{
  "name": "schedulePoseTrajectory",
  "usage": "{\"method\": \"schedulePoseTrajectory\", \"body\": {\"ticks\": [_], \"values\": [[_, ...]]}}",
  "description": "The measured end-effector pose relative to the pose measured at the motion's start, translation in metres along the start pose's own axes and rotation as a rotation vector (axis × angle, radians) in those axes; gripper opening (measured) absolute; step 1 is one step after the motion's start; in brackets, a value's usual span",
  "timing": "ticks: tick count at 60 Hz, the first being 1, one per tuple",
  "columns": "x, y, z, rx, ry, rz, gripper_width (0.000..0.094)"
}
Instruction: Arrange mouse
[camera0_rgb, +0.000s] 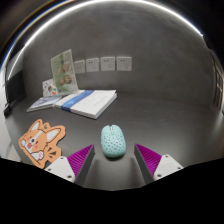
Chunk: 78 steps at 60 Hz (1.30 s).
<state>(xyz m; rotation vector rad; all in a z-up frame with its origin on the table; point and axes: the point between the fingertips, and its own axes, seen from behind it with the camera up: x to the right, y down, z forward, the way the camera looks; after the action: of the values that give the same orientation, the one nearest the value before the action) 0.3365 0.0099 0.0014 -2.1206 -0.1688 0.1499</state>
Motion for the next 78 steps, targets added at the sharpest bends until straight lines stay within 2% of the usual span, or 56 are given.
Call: {"method": "schedulePoseTrajectory", "body": {"ticks": [8, 16, 19, 22, 23, 32, 36, 41, 44, 51, 54, 58, 63, 64, 65, 66, 69, 76, 77, 78], "values": [[0.01, -0.002, 0.033, -0.047, 0.095, -0.037, 0.0853], [0.009, -0.016, 0.054, -0.058, 0.121, 0.061, 0.0811], [0.011, -0.021, 0.063, -0.047, 0.133, 0.065, 0.0741], [0.013, -0.022, 0.067, -0.048, 0.148, 0.085, 0.062], [0.015, -0.021, 0.066, -0.05, 0.164, 0.09, 0.0528], [0.015, -0.02, 0.053, -0.073, 0.26, 0.168, 0.0424], [0.0, -0.051, 0.016, 0.024, 0.297, 0.173, 0.0399], [-0.05, -0.101, -0.042, 0.178, 0.314, 0.157, 0.0396], [-0.095, -0.119, -0.063, 0.217, 0.295, 0.146, 0.0394], [-0.208, -0.093, -0.046, 0.156, 0.207, 0.081, 0.0397], [-0.239, -0.068, -0.022, 0.096, 0.184, 0.066, 0.0402], [-0.26, -0.03, 0.002, 0.005, 0.182, 0.084, 0.0416], [-0.274, 0.005, 0.026, -0.053, 0.179, 0.126, 0.0422], [-0.274, 0.01, 0.029, -0.066, 0.183, 0.133, 0.0493], [-0.273, 0.009, 0.03, -0.058, 0.19, 0.131, 0.0505], [-0.271, 0.004, 0.031, -0.031, 0.198, 0.122, 0.0442], [-0.269, 0.005, 0.031, -0.038, 0.217, 0.097, 0.0448], [-0.273, 0.006, 0.035, -0.07, 0.17, 0.042, 0.0538], [-0.273, 0.006, 0.034, -0.076, 0.162, 0.036, 0.0569], [-0.274, 0.006, 0.034, -0.087, 0.151, 0.03, 0.0656]]}}
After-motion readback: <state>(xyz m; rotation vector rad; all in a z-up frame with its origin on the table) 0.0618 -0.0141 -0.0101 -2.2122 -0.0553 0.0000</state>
